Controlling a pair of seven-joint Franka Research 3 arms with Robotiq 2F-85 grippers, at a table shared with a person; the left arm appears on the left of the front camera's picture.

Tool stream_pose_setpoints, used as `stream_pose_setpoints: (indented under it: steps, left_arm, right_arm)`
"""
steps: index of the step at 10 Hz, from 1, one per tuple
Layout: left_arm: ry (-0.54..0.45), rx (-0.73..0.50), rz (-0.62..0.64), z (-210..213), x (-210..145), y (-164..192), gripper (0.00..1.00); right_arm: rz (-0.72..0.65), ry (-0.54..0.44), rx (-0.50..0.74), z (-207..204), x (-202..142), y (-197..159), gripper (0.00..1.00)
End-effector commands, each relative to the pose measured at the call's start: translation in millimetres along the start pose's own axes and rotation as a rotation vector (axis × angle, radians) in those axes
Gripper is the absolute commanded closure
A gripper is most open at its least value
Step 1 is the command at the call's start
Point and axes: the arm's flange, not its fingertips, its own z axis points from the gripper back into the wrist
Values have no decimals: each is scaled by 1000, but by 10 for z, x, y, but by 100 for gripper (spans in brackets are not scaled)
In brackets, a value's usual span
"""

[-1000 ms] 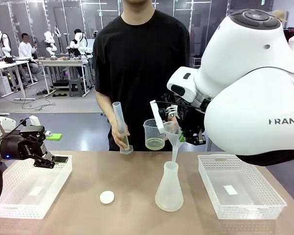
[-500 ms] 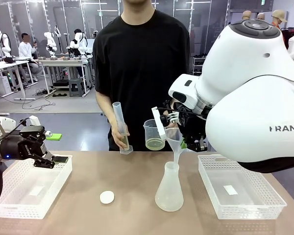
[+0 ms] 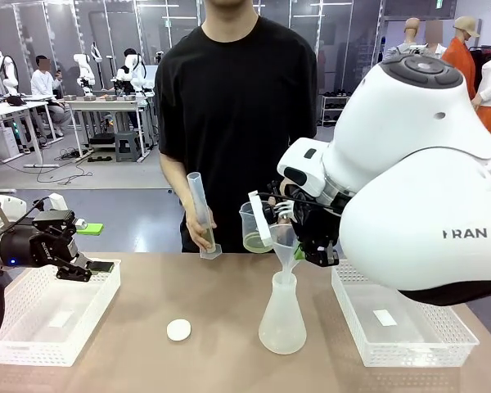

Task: Prepare the solutions needed for the experiment.
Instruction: Pick up the Plastic Funnel and insert it into the Big flask.

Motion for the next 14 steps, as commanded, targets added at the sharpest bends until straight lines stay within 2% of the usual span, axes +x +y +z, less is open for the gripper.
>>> stream_pose_setpoints:
  steps: [1,14]
  left_arm:
    - [-12,-12,-3,-14,14,-26,0]
    - [-12,-12,-3,-14,14,-26,0]
  right_arm:
    - [23,-53,8,-142,-12,17,96]
    - [74,4,14,-514,-12,112,96]
